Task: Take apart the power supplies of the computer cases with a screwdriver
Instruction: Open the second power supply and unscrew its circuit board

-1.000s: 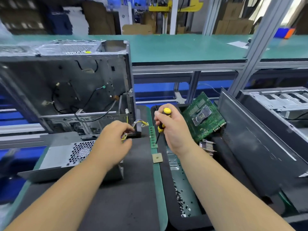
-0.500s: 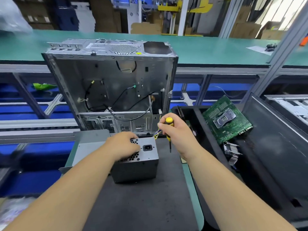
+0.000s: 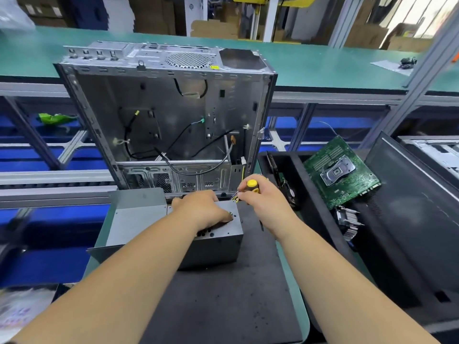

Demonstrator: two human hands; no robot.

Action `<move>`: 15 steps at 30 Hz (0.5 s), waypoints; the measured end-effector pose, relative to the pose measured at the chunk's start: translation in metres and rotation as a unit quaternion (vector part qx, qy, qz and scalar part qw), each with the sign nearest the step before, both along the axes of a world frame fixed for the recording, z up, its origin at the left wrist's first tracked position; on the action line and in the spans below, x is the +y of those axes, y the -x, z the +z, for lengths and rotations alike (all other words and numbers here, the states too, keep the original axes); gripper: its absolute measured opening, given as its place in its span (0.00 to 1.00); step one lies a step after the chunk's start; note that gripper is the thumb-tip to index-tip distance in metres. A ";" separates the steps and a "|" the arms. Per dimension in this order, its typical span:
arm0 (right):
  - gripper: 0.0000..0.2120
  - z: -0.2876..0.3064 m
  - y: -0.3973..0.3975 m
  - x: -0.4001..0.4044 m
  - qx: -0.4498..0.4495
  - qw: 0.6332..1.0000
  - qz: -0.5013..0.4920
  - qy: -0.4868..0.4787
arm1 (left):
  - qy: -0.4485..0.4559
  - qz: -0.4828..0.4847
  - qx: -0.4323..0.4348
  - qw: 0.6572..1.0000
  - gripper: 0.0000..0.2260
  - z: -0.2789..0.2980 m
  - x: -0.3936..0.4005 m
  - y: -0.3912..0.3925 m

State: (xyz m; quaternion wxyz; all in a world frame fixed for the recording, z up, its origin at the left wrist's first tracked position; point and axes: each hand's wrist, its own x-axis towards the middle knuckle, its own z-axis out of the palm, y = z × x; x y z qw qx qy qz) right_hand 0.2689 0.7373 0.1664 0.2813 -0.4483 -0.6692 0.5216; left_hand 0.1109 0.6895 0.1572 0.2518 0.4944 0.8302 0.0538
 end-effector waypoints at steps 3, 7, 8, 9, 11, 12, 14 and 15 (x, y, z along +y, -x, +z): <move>0.08 0.002 -0.005 0.004 0.014 1.000 0.001 -0.010 | 0.007 -0.022 -0.077 0.997 0.15 0.005 0.001 0.008; 0.08 0.011 -0.007 0.004 0.103 0.994 0.014 -0.035 | -0.067 0.004 -0.197 0.978 0.04 0.003 -0.008 0.017; 0.08 0.014 -0.005 0.003 0.135 0.990 0.018 -0.045 | -0.098 0.027 -0.211 0.972 0.05 0.001 -0.012 0.021; 0.07 0.018 -0.003 0.003 0.165 0.985 0.021 -0.054 | -0.127 0.045 -0.210 0.968 0.07 -0.002 -0.017 0.025; 0.07 0.025 0.003 0.002 0.207 0.976 0.029 -0.065 | -0.166 0.062 -0.178 0.968 0.09 -0.008 -0.025 0.030; 0.07 0.029 0.006 0.001 0.225 0.971 0.037 -0.068 | -0.178 0.069 -0.171 0.967 0.09 -0.011 -0.029 0.030; 0.08 0.036 0.015 0.000 0.273 0.958 0.063 -0.059 | -0.196 0.072 -0.172 0.963 0.07 -0.018 -0.036 0.025; 0.08 0.039 0.020 -0.002 0.301 0.949 0.078 -0.044 | -0.206 0.065 -0.153 0.964 0.05 -0.021 -0.038 0.023</move>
